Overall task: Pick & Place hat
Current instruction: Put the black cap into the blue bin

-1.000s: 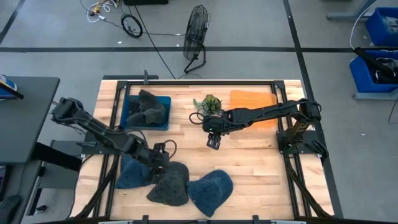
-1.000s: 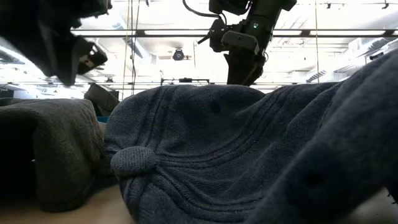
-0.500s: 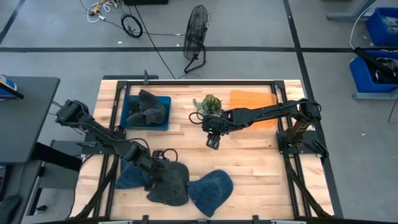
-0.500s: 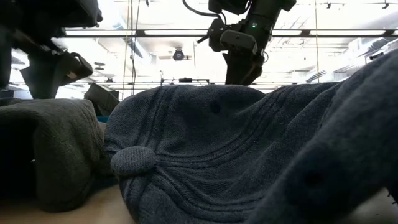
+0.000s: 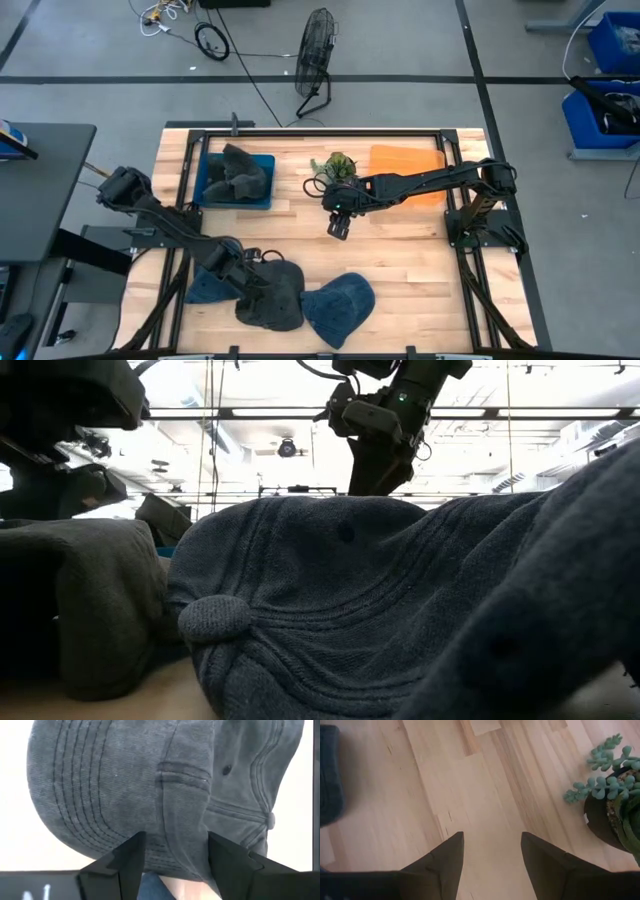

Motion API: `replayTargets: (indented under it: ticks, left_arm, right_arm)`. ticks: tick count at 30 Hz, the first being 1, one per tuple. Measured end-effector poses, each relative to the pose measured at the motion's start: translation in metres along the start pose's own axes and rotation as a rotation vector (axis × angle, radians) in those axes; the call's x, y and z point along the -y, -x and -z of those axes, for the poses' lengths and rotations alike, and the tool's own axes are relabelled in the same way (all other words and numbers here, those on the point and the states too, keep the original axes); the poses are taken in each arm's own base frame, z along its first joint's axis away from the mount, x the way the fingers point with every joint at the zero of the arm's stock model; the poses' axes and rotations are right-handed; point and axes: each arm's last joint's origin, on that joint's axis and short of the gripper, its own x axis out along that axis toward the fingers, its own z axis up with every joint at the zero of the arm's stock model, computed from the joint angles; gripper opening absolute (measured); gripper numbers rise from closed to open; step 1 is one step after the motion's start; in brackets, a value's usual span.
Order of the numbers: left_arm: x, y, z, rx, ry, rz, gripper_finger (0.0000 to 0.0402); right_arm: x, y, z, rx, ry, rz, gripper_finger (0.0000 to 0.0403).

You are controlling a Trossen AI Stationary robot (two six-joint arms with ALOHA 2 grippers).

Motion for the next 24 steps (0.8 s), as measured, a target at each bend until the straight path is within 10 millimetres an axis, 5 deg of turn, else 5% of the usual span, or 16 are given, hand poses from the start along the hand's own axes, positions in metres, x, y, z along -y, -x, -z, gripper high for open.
replayTargets:
  ticks: [5,12,15,18,24]
  left_arm:
    - [-0.003,-0.001,-0.002,-0.018,-0.063,0.019,0.0179]
    - [-0.012,-0.002,-0.007,-0.066,-0.130,0.087,0.0020]
    - [-0.015,0.004,-0.009,-0.077,-0.208,0.120,0.0011]
    - [-0.015,0.021,-0.019,-0.086,-0.304,0.100,0.0006]
    - [-0.022,0.086,-0.049,-0.215,-0.586,-0.165,0.0005]
  right_arm:
    - [0.000,0.000,-0.001,0.013,-0.002,-0.004,0.0204]
    - [-0.001,0.000,-0.004,0.037,-0.007,-0.012,0.0204]
    - [-0.001,0.000,-0.004,0.043,-0.008,-0.014,0.0204]
    - [-0.001,0.000,-0.004,0.043,-0.008,-0.014,0.0204]
    - [-0.001,0.000,-0.005,0.047,-0.009,-0.015,0.0204]
